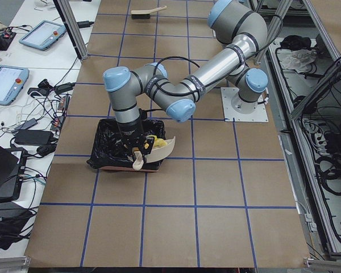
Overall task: Sweep and dump trash into bin
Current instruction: 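Lower the brush onto the table and open the right gripper while left gripper tilts dustpan, then tilt the dustpan further with the left gripper to dump items into bin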
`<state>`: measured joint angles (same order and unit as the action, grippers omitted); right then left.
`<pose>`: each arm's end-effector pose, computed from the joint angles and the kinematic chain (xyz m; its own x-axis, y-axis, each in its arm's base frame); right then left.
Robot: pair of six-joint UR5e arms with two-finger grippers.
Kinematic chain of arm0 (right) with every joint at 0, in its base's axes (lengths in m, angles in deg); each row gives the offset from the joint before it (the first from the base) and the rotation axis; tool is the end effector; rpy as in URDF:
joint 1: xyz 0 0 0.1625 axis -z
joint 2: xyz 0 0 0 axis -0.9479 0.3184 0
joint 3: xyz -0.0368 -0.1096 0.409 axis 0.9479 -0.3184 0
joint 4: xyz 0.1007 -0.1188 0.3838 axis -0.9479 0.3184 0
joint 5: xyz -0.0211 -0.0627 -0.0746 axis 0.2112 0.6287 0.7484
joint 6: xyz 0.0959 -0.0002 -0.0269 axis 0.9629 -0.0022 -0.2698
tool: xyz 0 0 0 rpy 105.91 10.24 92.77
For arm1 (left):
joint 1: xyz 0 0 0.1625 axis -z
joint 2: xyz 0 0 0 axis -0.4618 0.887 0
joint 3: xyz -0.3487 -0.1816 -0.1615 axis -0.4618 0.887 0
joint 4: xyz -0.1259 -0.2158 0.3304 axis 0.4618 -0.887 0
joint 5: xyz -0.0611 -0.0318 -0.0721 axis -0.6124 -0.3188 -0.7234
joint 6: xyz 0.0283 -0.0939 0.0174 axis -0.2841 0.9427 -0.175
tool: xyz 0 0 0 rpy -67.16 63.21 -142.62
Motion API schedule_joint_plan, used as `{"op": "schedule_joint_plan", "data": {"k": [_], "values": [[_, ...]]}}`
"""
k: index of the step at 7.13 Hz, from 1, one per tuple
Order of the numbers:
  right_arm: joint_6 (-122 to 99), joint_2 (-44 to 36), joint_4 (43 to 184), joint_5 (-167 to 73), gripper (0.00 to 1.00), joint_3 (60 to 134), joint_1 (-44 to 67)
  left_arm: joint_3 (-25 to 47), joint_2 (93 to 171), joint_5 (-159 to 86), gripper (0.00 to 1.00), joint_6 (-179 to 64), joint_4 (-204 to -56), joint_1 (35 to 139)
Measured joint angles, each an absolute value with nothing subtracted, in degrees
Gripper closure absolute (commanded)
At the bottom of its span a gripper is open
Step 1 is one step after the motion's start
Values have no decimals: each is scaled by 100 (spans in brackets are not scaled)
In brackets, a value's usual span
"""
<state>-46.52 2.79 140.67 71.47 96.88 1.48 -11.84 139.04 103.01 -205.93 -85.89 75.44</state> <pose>-0.0788 -0.5770 0.3666 -0.9963 0.0287 0.0804 0.0336 0.9976 0.0609 0.4039 -0.5775 0.4477 -0.0668 0.9869 0.1468 0.8742 -0.0131 0.4854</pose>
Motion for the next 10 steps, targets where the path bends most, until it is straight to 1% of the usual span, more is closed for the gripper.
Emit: {"op": "schedule_joint_plan", "data": {"k": [2, 3, 7, 10], "values": [[-4504, 842, 13629, 7131, 0, 9368, 62, -1217, 13906, 10559, 100, -20345, -8581, 7695], [-4459, 964, 13458, 7138, 0, 9242, -151, -1220, 13896, 10703, 100, -20274, -8540, 7804], [-3747, 1028, 13341, 6980, 0, 9016, -1490, -1216, 13876, 10998, 100, -20308, -8355, 7981], [-3750, 1046, 13294, 6205, 0, 9027, -1725, -1197, 13812, 10973, 100, -20414, -8344, 8075]]}}
